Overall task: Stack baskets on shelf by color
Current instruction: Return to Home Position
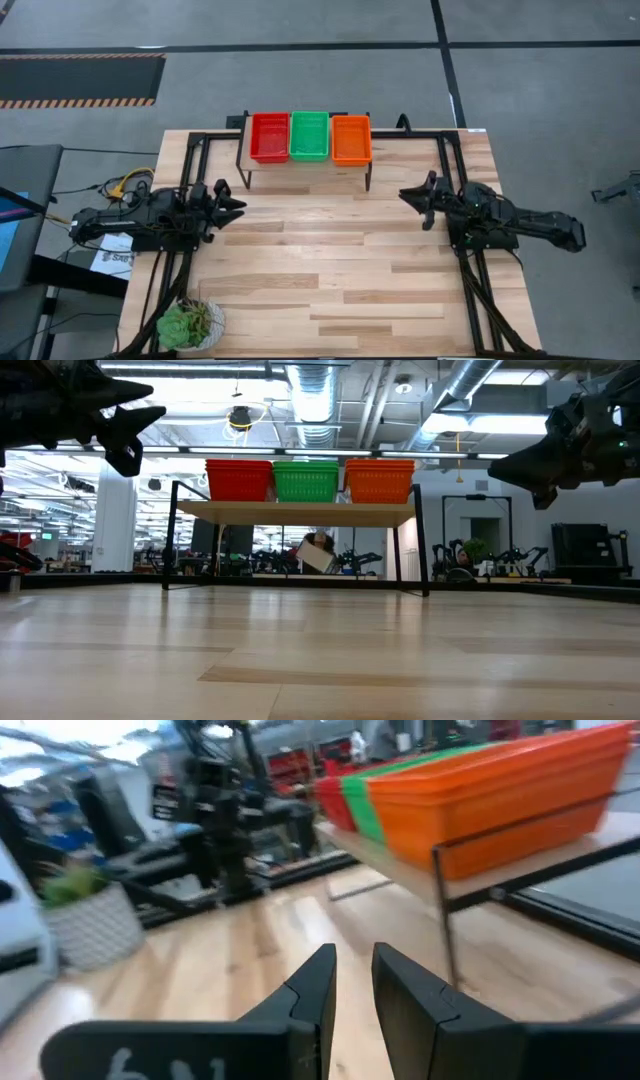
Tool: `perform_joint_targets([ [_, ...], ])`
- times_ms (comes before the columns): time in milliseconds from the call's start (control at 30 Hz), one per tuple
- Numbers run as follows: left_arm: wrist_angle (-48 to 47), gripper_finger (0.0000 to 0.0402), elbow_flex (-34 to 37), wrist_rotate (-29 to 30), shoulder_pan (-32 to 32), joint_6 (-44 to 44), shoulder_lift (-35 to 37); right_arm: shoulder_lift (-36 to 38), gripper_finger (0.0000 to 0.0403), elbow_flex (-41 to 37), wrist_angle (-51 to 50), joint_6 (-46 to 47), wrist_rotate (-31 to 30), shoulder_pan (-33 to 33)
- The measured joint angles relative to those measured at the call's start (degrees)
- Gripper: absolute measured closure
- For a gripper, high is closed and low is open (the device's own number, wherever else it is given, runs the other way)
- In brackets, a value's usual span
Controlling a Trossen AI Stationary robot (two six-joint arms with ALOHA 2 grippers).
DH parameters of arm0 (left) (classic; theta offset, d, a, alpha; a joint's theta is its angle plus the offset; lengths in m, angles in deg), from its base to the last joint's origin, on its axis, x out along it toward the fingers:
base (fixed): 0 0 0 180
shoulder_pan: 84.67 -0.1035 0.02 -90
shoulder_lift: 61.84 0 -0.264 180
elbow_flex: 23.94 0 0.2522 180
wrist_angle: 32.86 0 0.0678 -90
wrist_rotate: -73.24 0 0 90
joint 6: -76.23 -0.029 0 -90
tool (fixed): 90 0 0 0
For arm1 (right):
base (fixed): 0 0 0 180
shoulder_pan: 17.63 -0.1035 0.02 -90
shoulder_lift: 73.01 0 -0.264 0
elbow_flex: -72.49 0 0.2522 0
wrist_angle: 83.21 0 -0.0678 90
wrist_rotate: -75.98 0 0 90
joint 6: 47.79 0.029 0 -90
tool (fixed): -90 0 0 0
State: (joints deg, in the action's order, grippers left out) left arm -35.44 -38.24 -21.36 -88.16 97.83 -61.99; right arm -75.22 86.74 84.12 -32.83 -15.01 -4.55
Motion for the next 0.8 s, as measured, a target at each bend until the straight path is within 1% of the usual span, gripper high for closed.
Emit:
perform_joint_targets([
  [133, -3.1, 0.0283, 0.0, 0.4, 0.0, -0.9, 0.0, -1.5, 0.031, 0.0, -0.1, -1.8, -0.2, 3.6],
  [300, -5.0, 0.0283, 0.0, 3.2, 0.0, -0.9, 0.0, -3.0, 0.031, 0.0, -0.2, -1.5, -0.3, 7.1],
  [533, -5.1, 0.0283, 0.1, 3.5, 0.0, 1.4, -0.1, -3.1, 0.031, 0.0, -0.4, -1.4, -0.3, 7.2],
  [800, -9.1, 0.0283, 0.1, 2.9, 0.0, 3.0, -0.1, -3.1, 0.031, 0.0, -0.5, -1.4, -0.3, 7.2],
])
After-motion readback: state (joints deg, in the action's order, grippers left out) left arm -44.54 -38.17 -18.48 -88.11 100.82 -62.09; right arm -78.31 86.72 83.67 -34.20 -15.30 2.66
